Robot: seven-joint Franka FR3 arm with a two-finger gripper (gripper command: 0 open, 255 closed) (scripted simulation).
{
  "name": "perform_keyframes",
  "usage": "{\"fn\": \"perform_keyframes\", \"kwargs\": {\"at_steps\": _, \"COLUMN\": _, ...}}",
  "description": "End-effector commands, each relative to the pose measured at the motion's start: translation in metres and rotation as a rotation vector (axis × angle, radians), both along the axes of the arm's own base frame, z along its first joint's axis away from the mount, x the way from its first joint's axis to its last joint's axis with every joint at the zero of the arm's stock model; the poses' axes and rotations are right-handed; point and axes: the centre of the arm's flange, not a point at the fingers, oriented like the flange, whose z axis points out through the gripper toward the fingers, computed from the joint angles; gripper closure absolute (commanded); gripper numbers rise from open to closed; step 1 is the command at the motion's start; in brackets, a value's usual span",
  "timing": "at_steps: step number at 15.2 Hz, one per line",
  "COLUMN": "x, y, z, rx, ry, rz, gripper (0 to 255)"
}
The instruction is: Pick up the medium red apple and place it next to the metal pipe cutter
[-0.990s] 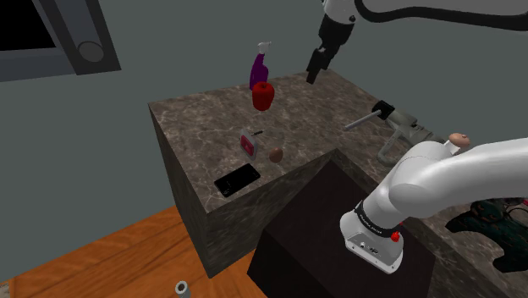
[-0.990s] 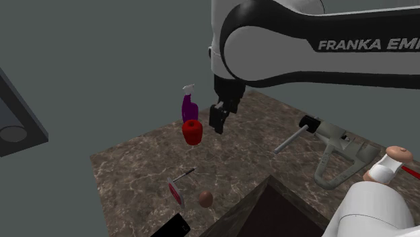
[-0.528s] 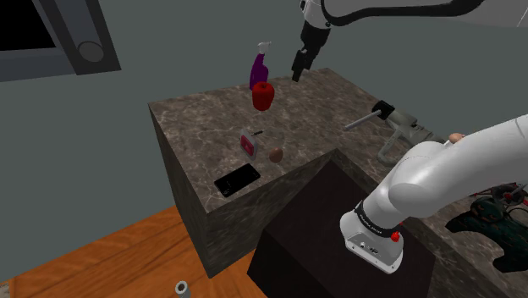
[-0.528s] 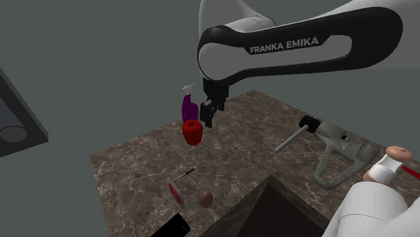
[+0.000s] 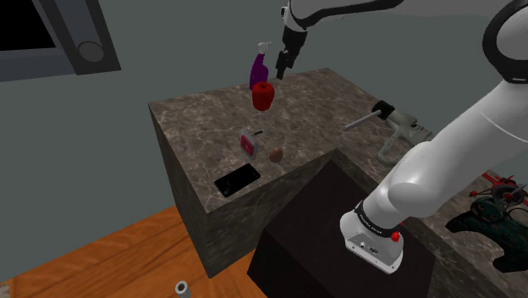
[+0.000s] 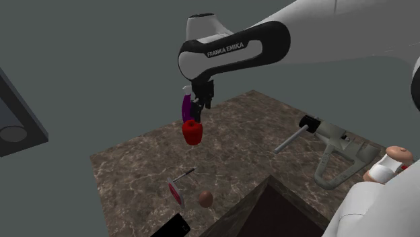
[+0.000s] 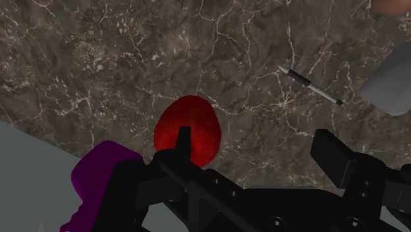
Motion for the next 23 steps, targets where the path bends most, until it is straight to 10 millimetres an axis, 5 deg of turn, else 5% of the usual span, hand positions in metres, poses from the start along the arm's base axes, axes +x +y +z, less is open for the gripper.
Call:
{"fn": "perform_keyframes", "kwargs": {"at_steps": 1, "x": 0.023, "y": -0.009, "z": -0.013, "rx": 0.006, "ry": 0.005, "rz": 0.015, "gripper": 0}}
{"fn": "perform_keyframes", "kwargs": {"at_steps": 9, "x": 0.114, "y": -0.043, "z": -0.063, "rx": 0.035, "ry": 0.025, "rz": 0.073, "gripper": 0}}
{"fn": "perform_keyframes", "kwargs": {"at_steps": 17, "x": 0.119, "y": -0.045, "z": -0.104, "rx": 0.036, "ry": 0.026, "rz": 0.075, "gripper": 0}}
{"fn": "perform_keyframes", "kwargs": {"at_steps": 23, "x": 0.119, "y": -0.045, "z": -0.104, "rx": 0.036, "ry": 0.026, "rz": 0.075, "gripper": 0}}
